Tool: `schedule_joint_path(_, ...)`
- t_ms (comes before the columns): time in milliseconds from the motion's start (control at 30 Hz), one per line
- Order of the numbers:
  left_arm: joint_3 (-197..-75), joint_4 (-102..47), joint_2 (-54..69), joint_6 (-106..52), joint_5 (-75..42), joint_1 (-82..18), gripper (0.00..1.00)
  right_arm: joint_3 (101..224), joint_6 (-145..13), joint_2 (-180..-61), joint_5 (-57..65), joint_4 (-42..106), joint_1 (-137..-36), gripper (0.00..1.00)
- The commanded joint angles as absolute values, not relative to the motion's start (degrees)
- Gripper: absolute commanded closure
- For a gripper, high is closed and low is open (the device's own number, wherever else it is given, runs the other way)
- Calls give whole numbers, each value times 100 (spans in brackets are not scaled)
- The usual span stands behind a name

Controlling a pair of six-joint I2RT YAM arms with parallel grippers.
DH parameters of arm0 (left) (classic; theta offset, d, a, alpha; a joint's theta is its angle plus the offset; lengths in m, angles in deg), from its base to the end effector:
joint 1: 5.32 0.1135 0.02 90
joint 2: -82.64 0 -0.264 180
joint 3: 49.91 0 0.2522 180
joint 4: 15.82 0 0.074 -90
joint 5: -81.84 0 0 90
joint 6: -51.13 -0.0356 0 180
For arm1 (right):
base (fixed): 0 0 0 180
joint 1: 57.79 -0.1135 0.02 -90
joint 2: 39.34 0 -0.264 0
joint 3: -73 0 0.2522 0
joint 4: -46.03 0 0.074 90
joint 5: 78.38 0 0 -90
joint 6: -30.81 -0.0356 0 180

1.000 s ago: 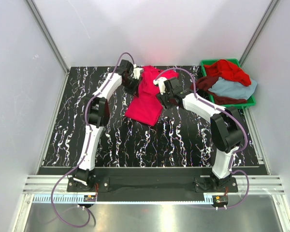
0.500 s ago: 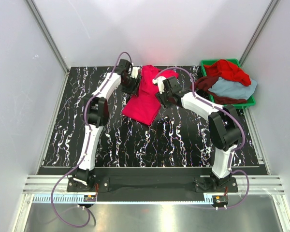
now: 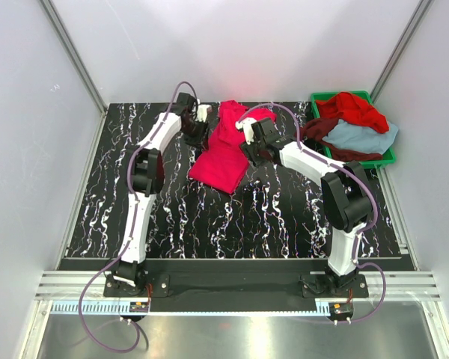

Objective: Fold and stack the t-shirts
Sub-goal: Fold the tshirt

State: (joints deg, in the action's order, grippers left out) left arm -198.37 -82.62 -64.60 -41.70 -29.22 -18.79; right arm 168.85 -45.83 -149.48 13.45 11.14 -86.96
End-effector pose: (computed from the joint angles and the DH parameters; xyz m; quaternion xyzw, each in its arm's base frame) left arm 0.5207 -0.1379 0.1641 0.1745 0.9457 -0.1971 0.1905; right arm 0.3733 0.2071 0.2162 -0.3347 0.8753 0.0331 0.3474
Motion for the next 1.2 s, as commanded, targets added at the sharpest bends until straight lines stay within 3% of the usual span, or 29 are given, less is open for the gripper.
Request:
schedule_joint_path(0,-19482,-8460,-6124,-4124,-3452,-1815,58,17061,-4645,-14964,1233,1170,-8662,44)
schedule_joint_path(133,-19165,-8540,-6027,-4160,-3953,-1815,69,17131,-4662,-15016,1215,1161,-8653,44)
schedule_joint_path(200,-18955,-8610,-5922,-4212,-4269,-1832,84,17184,-4663,-15034,1215,1153,-8653,44)
schedule_joint_path(267,-18787,-8680,-5834,-4230,-4575,-1841,90,17219,-4671,-15034,1215,1153,-8653,44)
schedule_joint_path(300,-18586,-8680,-5772,-4213,-4682,-1841,100,17219,-4671,-15034,1224,1161,-8653,44)
schedule_joint_path(533,-17838,-8593,-5131,-4010,-5245,-1859,100,17105,-4706,-14938,1232,1179,-8653,44)
schedule_joint_path(1167,-16168,-8425,-3891,-3905,-5070,-2246,99,16692,-4654,-14454,1233,1240,-8653,44)
